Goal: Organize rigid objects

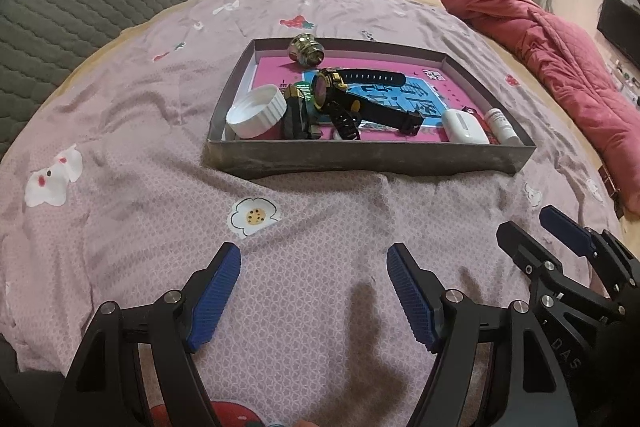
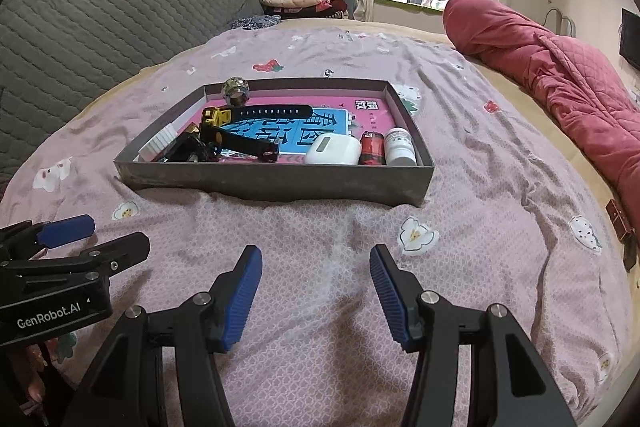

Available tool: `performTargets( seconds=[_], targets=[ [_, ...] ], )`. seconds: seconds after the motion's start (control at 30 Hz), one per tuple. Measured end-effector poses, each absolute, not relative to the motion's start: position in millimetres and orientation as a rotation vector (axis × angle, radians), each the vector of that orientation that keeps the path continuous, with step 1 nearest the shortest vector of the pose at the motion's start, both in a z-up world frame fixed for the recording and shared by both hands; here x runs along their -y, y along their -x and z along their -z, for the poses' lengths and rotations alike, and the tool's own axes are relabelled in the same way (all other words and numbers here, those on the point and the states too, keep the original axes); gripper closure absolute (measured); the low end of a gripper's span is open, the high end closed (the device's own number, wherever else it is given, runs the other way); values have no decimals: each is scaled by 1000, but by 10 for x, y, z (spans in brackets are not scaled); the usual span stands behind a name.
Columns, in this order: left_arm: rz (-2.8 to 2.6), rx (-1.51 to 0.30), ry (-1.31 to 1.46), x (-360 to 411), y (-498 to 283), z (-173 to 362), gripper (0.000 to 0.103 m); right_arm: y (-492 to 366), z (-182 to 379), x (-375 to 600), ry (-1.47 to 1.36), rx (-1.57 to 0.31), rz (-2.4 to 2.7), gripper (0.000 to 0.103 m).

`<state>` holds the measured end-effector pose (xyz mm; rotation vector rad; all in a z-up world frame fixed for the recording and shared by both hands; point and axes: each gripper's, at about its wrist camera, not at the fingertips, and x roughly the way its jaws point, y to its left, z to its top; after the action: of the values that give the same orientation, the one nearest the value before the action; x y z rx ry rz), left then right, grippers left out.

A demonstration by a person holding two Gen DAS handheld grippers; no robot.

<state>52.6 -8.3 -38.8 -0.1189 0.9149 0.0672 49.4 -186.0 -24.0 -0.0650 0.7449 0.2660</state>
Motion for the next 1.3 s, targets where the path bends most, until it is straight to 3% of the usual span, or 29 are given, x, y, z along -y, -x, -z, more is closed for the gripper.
performTargets(
  seconds=[1.3],
  targets=[
    [-67, -901, 102, 66, -467, 323, 26, -465, 277, 1764, 111, -760, -291, 47]
  ],
)
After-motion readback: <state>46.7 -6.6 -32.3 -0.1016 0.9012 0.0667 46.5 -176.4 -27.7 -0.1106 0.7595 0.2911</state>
